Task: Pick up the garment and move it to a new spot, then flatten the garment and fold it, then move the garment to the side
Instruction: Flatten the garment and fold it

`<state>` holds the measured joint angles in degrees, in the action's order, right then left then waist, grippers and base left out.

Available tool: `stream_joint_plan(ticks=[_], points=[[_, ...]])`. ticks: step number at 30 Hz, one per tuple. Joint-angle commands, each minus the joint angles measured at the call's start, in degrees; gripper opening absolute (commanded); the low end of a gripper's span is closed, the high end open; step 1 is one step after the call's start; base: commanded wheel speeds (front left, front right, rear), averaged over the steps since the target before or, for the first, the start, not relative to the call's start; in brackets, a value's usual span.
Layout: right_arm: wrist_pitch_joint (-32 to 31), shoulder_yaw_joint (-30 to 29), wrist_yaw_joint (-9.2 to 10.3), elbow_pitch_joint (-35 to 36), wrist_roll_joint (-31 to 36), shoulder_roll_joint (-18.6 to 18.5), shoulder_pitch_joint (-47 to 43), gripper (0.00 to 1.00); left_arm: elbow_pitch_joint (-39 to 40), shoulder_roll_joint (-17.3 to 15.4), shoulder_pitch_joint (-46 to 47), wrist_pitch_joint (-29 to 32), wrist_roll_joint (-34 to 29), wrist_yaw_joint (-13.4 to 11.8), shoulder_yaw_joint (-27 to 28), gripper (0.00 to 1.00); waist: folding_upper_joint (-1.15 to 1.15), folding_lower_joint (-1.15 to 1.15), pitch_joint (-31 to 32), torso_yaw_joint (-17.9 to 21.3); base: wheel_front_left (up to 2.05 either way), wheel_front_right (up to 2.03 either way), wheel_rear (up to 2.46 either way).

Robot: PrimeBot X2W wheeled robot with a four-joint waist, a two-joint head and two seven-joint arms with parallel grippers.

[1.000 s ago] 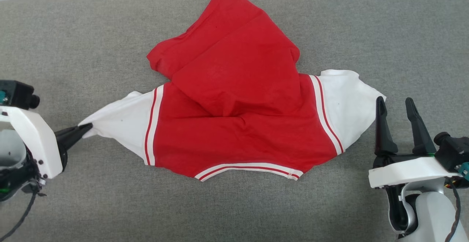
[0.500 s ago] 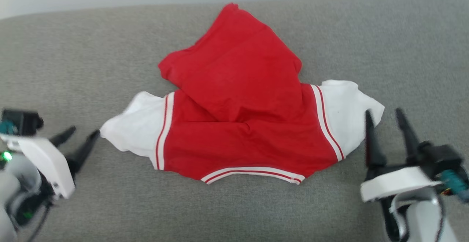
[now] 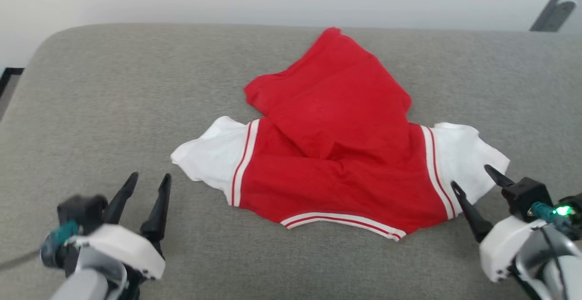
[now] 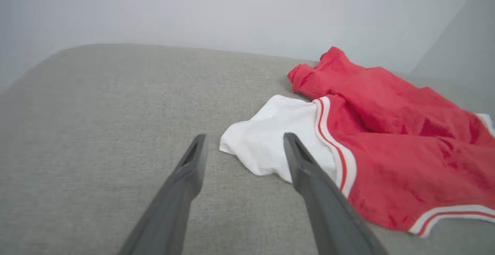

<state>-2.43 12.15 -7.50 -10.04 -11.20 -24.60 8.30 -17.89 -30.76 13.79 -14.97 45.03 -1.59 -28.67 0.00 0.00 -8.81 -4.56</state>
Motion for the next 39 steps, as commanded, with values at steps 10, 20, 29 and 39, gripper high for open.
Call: stream_joint_plan(ticks=[10,20,29,39], points=[[-22.0,8.2,0.02,7.6,-15.7,-19.5,1.4,1.0,6.3,15.3,-13.0,-0.3,-20.0,6.3,19.7,1.0,0.0,0.0,-0.7,-4.2,0.0,0.0,0.0],[-29.9,13.1,0.02,4.9,-22.2,-25.5,6.0,1.0,5.9,21.1,-10.5,-0.3,-25.0,9.1,23.8,1.0,0.0,0.0,-4.9,-7.8,0.0,0.0,0.0],[-29.5,17.7,0.01,-1.2,-22.4,-22.4,7.0,1.0,6.6,19.0,-8.6,-0.3,-22.7,9.1,21.9,1.0,0.0,0.0,-6.6,-8.5,0.0,0.0,0.0],[-27.5,19.9,0.02,-4.8,-22.4,-19.5,9.7,0.0,7.3,7.4,-0.3,-0.3,-16.1,9.1,13.2,1.0,0.0,0.0,-7.2,-6.6,0.0,0.0,0.0]])
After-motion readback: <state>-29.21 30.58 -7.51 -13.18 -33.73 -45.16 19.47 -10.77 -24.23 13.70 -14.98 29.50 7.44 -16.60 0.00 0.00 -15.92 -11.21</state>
